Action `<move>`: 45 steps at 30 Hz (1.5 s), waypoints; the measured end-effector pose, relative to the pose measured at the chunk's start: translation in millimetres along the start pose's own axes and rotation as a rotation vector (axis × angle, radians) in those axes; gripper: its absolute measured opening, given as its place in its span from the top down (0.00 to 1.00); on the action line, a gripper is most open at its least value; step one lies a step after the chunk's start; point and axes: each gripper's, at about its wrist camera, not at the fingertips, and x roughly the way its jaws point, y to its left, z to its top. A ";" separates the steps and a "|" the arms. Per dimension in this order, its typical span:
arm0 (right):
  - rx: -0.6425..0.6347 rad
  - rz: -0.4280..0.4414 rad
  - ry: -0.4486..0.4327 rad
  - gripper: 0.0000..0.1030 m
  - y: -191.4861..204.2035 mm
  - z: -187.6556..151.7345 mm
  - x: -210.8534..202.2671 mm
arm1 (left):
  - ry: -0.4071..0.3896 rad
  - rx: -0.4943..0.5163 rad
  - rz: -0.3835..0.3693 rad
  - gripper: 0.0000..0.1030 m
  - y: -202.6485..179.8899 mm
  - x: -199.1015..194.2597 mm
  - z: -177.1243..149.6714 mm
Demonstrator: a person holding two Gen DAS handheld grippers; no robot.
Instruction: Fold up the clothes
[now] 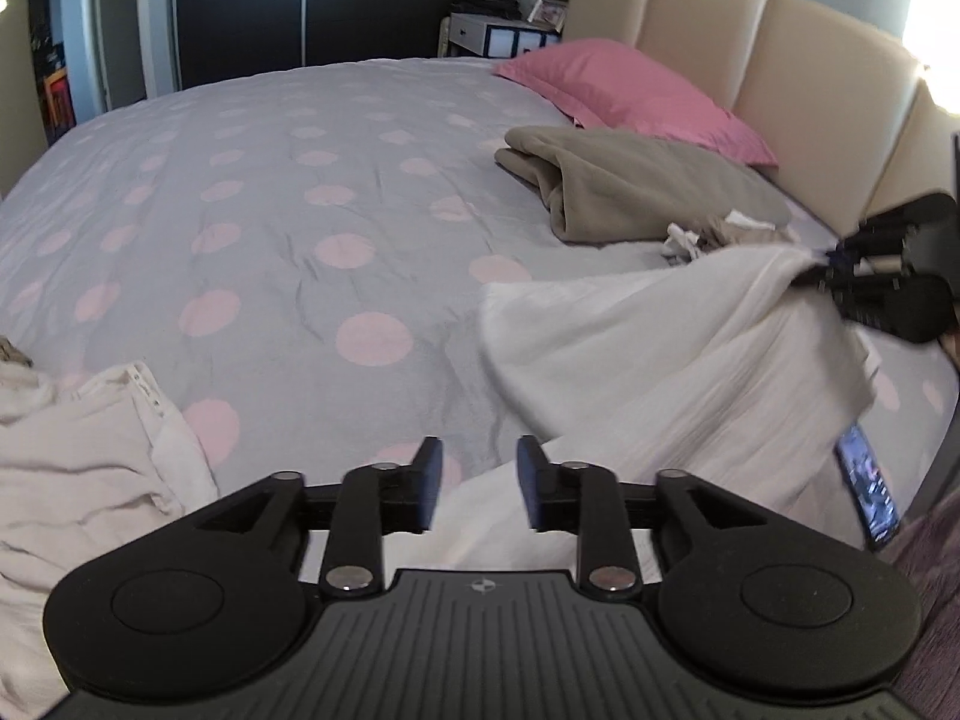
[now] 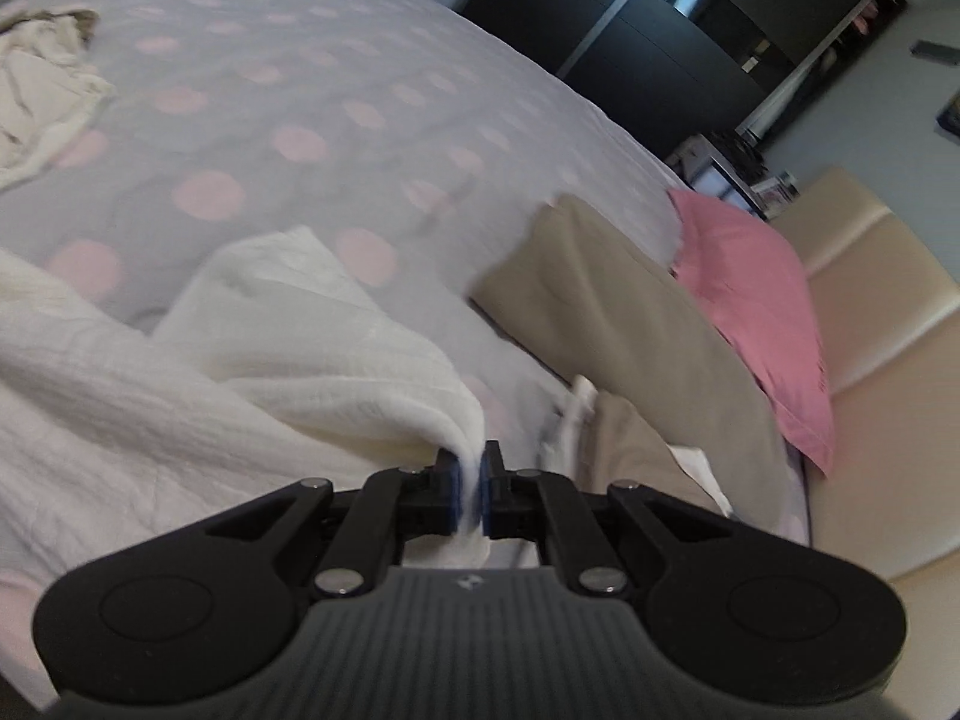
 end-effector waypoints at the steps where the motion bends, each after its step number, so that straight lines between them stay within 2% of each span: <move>1: 0.027 0.005 0.025 0.93 -6.2 -3.0 8.2 | 0.011 0.018 0.008 0.64 0.4 1.1 -0.4; 2: 0.054 0.011 0.049 0.93 -12.4 -5.9 16.4 | 0.022 0.035 0.018 0.58 1.6 2.8 -2.2; 5: 0.092 0.057 0.125 0.92 -16.9 -13.5 41.6 | 0.066 0.072 0.038 0.54 7.9 12.8 -10.6; 9: 0.082 0.082 0.179 0.90 -12.4 -18.4 62.9 | 0.128 0.018 0.022 0.50 20.9 31.7 -26.8; 10: 0.089 0.090 0.181 0.86 -12.8 -18.0 65.4 | 0.147 0.010 0.015 0.50 22.5 35.9 -30.7; 14: 0.107 0.124 0.157 0.75 -12.4 -8.7 62.0 | 0.191 0.042 0.018 0.43 23.5 48.4 -45.9; 16: 0.107 0.145 0.133 0.64 -10.1 0.3 59.0 | 0.202 0.059 0.029 0.41 23.4 52.7 -51.1; 18: 0.105 0.173 0.112 0.61 -5.0 10.8 57.4 | 0.214 0.072 0.043 0.39 24.5 57.4 -55.5; 21: 0.082 0.227 0.080 0.49 10.1 27.8 59.4 | 0.226 0.071 0.050 0.37 26.7 64.6 -59.0; 26: 0.028 0.329 0.052 0.48 43.3 56.8 69.9 | 0.257 0.077 0.054 0.36 26.0 79.6 -60.0; 28: 0.007 0.355 0.045 0.45 56.2 67.5 76.5 | 0.275 0.073 0.058 0.36 25.7 87.4 -59.9; 30: 0.017 0.392 0.043 0.38 67.1 76.6 84.6 | 0.303 0.058 0.056 0.36 26.1 95.9 -60.9; 32: 0.027 0.432 0.056 0.37 76.6 84.9 96.4 | 0.326 0.048 0.056 0.36 26.5 101.8 -62.8; 34: 0.010 0.444 0.066 0.36 87.9 92.5 108.1 | 0.332 0.047 0.045 0.36 26.6 102.9 -63.1; 36: -0.006 0.433 0.077 0.36 97.1 99.1 122.5 | 0.335 0.049 0.032 0.41 26.6 103.2 -63.0; 38: -0.004 0.433 0.095 0.39 102.8 103.8 136.0 | 0.338 0.050 0.019 0.49 26.7 103.5 -63.0; 40: 0.013 0.434 0.118 0.48 104.2 105.0 145.5 | 0.341 0.051 0.006 0.56 26.7 103.9 -62.9; 42: 0.022 0.439 0.146 0.82 103.6 103.3 151.6 | 0.344 0.053 -0.006 0.71 26.7 104.2 -62.8; 43: 0.027 0.432 0.152 0.93 103.1 102.1 152.5 | 0.339 0.061 -0.006 0.74 25.9 103.0 -62.3; 45: 0.046 0.398 0.144 0.97 97.2 100.0 148.3 | 0.320 0.077 0.003 0.89 24.9 98.7 -60.3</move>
